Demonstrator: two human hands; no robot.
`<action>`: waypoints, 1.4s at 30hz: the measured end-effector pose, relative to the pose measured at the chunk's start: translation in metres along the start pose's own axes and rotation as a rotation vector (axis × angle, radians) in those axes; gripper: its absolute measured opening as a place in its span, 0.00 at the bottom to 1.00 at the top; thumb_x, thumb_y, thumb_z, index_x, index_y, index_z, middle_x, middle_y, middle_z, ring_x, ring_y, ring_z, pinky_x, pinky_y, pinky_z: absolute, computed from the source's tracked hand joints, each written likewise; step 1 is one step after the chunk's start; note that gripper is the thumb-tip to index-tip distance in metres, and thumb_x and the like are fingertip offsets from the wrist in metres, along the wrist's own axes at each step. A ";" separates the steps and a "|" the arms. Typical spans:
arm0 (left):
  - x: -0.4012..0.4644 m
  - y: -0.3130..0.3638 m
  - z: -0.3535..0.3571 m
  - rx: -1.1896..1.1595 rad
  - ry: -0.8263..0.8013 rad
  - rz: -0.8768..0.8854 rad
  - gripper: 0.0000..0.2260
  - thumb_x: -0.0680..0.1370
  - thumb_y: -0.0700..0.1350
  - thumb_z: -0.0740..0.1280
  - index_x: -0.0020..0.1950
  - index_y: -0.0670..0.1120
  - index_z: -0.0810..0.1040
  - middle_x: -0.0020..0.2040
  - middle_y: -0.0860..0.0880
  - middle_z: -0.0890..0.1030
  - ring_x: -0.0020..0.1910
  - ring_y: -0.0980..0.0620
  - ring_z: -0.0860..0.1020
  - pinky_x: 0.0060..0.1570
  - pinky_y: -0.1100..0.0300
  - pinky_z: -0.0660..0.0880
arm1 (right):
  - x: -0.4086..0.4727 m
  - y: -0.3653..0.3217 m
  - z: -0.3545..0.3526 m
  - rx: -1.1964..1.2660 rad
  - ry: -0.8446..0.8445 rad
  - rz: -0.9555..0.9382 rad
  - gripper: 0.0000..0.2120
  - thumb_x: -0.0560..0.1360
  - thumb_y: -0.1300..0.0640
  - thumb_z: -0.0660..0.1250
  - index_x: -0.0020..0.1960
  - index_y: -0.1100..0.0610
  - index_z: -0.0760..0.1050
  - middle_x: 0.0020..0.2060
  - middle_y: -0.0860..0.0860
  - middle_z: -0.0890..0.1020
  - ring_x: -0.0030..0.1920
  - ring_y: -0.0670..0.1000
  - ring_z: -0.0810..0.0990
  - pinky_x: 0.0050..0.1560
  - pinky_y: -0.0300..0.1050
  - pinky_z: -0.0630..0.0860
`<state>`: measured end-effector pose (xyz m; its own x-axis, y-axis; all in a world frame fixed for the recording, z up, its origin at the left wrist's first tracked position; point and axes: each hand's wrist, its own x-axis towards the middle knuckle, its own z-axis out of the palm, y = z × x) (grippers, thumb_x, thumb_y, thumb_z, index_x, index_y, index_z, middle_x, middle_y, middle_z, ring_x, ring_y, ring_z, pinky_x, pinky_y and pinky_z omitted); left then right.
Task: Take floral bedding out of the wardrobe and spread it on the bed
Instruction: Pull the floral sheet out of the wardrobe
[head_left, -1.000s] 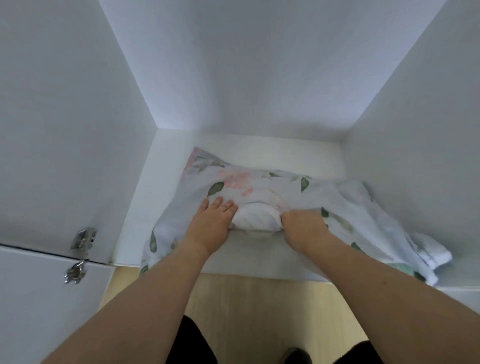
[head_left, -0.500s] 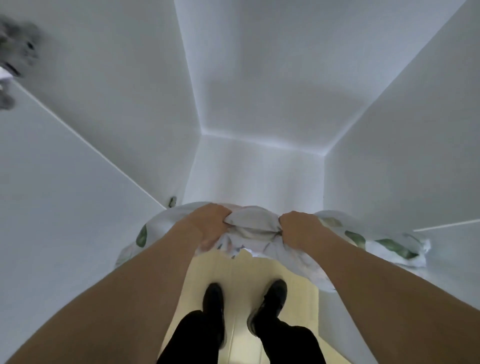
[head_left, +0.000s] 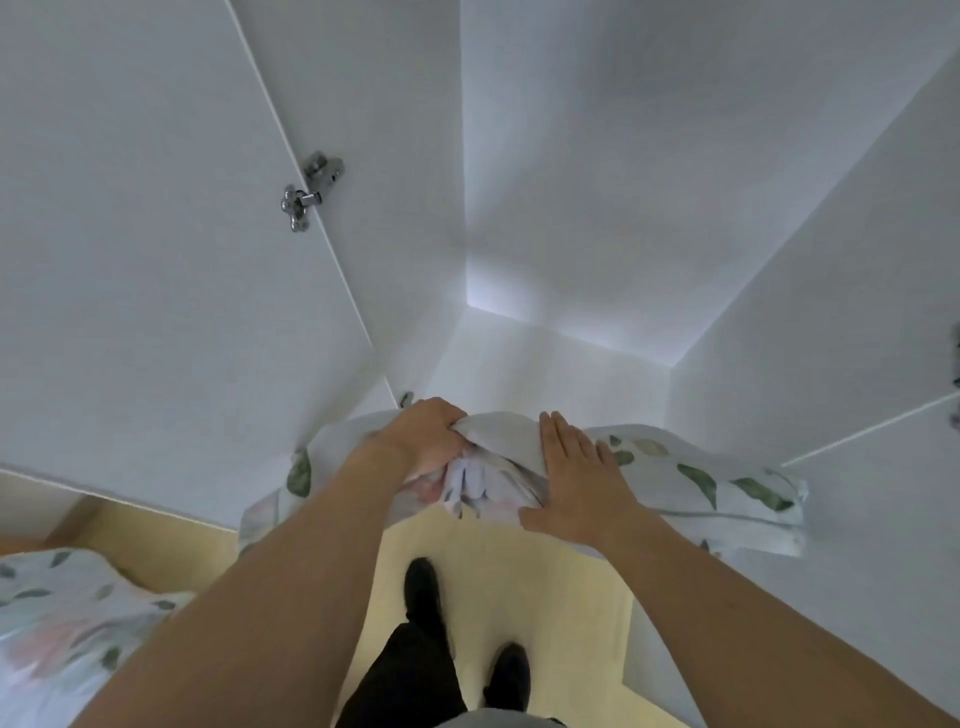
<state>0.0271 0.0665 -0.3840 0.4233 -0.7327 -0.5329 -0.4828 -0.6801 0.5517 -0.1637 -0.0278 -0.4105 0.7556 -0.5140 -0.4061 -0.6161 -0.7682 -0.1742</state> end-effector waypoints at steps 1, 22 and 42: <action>-0.009 0.000 -0.002 -0.010 0.007 -0.008 0.07 0.72 0.38 0.62 0.36 0.45 0.78 0.35 0.48 0.83 0.34 0.52 0.78 0.34 0.61 0.73 | -0.004 -0.004 -0.002 -0.005 0.023 -0.015 0.53 0.70 0.35 0.65 0.78 0.56 0.36 0.78 0.54 0.44 0.78 0.56 0.49 0.76 0.59 0.51; -0.114 -0.130 -0.044 0.184 0.652 -0.351 0.21 0.75 0.56 0.62 0.67 0.52 0.73 0.69 0.51 0.73 0.70 0.48 0.67 0.73 0.48 0.56 | 0.022 -0.167 -0.062 -0.172 -0.109 -0.034 0.10 0.74 0.60 0.60 0.53 0.57 0.75 0.40 0.50 0.77 0.50 0.54 0.80 0.44 0.42 0.72; -0.127 -0.153 -0.068 -1.004 1.219 -0.587 0.22 0.75 0.49 0.62 0.67 0.43 0.65 0.62 0.41 0.74 0.58 0.38 0.75 0.62 0.45 0.72 | 0.034 -0.149 -0.056 -0.062 -0.209 0.093 0.15 0.74 0.58 0.61 0.59 0.60 0.72 0.36 0.51 0.71 0.42 0.55 0.74 0.46 0.44 0.72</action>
<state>0.0991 0.2617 -0.3569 0.8919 0.3444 -0.2932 0.3859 -0.2414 0.8904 -0.0339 0.0480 -0.3475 0.6300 -0.4984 -0.5956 -0.6611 -0.7466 -0.0746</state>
